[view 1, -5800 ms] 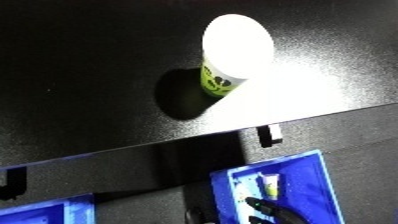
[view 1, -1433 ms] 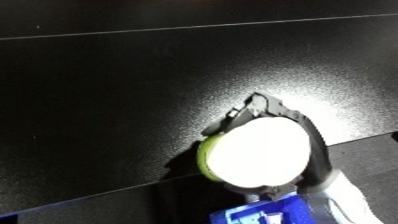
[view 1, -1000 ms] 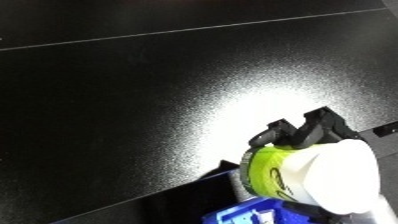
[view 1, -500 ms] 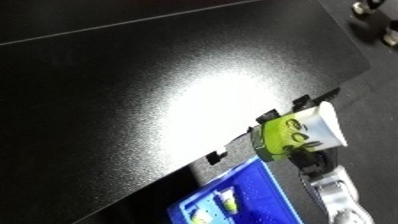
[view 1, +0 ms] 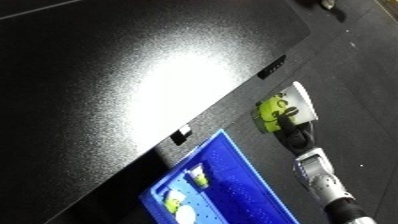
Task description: Pick up the object and place it into the box
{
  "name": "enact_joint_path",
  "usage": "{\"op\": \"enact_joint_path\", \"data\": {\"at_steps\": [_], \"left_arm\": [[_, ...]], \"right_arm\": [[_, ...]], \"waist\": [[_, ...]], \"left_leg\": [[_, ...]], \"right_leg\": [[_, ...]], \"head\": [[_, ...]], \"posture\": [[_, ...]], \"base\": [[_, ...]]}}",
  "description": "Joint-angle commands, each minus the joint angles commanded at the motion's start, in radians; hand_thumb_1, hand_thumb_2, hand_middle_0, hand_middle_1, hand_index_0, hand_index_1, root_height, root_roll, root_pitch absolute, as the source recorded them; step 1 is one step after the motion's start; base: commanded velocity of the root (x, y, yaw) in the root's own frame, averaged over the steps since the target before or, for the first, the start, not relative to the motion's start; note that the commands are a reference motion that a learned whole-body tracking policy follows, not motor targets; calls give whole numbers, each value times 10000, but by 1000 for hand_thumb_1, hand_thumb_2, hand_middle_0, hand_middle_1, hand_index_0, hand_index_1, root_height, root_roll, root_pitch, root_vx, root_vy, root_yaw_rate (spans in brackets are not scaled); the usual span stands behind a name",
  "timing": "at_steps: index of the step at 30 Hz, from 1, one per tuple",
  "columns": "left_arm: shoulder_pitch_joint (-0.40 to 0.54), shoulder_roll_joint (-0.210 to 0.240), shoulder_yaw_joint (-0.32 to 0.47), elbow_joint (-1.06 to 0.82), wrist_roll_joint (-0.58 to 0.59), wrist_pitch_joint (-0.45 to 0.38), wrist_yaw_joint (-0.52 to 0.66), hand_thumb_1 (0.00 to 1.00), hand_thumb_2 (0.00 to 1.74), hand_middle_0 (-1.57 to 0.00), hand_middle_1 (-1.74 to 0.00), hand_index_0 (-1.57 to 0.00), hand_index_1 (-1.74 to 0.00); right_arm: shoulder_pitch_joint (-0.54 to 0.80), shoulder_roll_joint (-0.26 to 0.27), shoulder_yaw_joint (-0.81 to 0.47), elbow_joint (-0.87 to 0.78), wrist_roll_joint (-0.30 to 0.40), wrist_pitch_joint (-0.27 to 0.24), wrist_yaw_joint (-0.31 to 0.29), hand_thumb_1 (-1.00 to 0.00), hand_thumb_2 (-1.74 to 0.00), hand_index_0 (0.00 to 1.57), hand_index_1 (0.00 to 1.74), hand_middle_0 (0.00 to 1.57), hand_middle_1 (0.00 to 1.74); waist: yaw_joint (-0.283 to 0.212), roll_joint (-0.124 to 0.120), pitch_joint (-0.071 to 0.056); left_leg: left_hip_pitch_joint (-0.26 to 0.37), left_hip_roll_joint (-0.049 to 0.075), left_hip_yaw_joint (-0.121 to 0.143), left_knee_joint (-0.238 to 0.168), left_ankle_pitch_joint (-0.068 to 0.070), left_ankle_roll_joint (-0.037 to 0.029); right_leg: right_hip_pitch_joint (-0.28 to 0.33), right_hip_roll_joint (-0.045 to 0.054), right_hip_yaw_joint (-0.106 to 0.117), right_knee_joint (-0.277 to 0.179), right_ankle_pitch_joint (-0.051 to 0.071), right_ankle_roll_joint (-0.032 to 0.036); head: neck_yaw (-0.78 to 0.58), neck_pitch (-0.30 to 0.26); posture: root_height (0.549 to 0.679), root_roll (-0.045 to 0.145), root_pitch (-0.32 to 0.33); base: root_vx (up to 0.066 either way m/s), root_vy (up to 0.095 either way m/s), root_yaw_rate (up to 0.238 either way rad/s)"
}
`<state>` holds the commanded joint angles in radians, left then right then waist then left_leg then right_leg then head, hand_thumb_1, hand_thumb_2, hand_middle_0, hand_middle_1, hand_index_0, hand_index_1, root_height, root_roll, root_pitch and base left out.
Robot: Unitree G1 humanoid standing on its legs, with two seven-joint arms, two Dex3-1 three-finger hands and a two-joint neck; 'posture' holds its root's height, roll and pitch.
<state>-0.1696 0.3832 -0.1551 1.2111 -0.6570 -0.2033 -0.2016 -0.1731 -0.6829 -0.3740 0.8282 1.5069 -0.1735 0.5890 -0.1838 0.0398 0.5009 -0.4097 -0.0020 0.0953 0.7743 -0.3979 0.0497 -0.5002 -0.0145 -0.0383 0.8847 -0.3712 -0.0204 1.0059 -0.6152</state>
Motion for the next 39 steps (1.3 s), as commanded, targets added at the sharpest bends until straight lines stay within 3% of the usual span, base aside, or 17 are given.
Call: {"op": "enact_joint_path", "data": {"at_steps": [9,18,22,29,38,39], "left_arm": [[-209,-135,-79,-57,228,-6,97,0,0,0,0,0,0],[-441,-178,-216,94,302,129,232,0,0,0,0,0,0],[-488,-215,-288,129,358,134,202,0,0,0,0,0,0],[-513,-255,-461,189,391,112,164,0,0,0,0,0,0],[-541,-232,-638,203,427,177,200,0,0,0,0,0,0],[-539,-224,-654,198,428,181,206,0,0,0,0,0,0]], "right_arm": [[-140,294,1279,2068,-2431,213,-1221,-1000,-1740,1570,1740,1570,1740],[-412,692,2080,3300,-3376,794,-1673,-1000,-1740,1570,1740,1570,1740],[-514,840,2426,3696,-4055,886,-1713,-800,-1392,1256,1392,1256,1392],[-646,1026,2939,3929,-4657,669,-1726,-450,-783,706,783,706,783],[-629,1235,3425,4043,-5438,471,-1722,0,0,0,0,0,0],[-628,1256,3473,4041,-5486,458,-1731,0,0,0,0,0,0]], "waist": [[151,89,88],[305,179,123],[380,217,136],[472,246,98],[568,201,14],[577,195,4]], "left_leg": [[-63,-111,-136,-24,119,94],[-159,-191,-244,5,183,151],[-196,-207,-278,24,206,160],[-239,-232,-317,34,239,170],[-185,-235,-400,-150,351,130],[-177,-237,-405,-187,371,122]], "right_leg": [[-45,101,26,6,51,-78],[-82,126,-9,67,58,-117],[-99,113,-25,85,70,-128],[-108,108,-43,107,75,-141],[-14,100,-64,-89,149,-109],[-2,104,-66,-131,167,-104]], "head": [[349,-87],[633,-210],[789,-329],[796,-543],[673,-608],[688,-627]], "posture": [[623,49,23],[623,47,24],[622,46,24],[622,45,24],[625,44,26],[625,44,27]], "base": [[-6,-14,16],[2,-17,28],[9,-15,35],[18,-12,30],[19,-19,21],[7,-18,22]]}}
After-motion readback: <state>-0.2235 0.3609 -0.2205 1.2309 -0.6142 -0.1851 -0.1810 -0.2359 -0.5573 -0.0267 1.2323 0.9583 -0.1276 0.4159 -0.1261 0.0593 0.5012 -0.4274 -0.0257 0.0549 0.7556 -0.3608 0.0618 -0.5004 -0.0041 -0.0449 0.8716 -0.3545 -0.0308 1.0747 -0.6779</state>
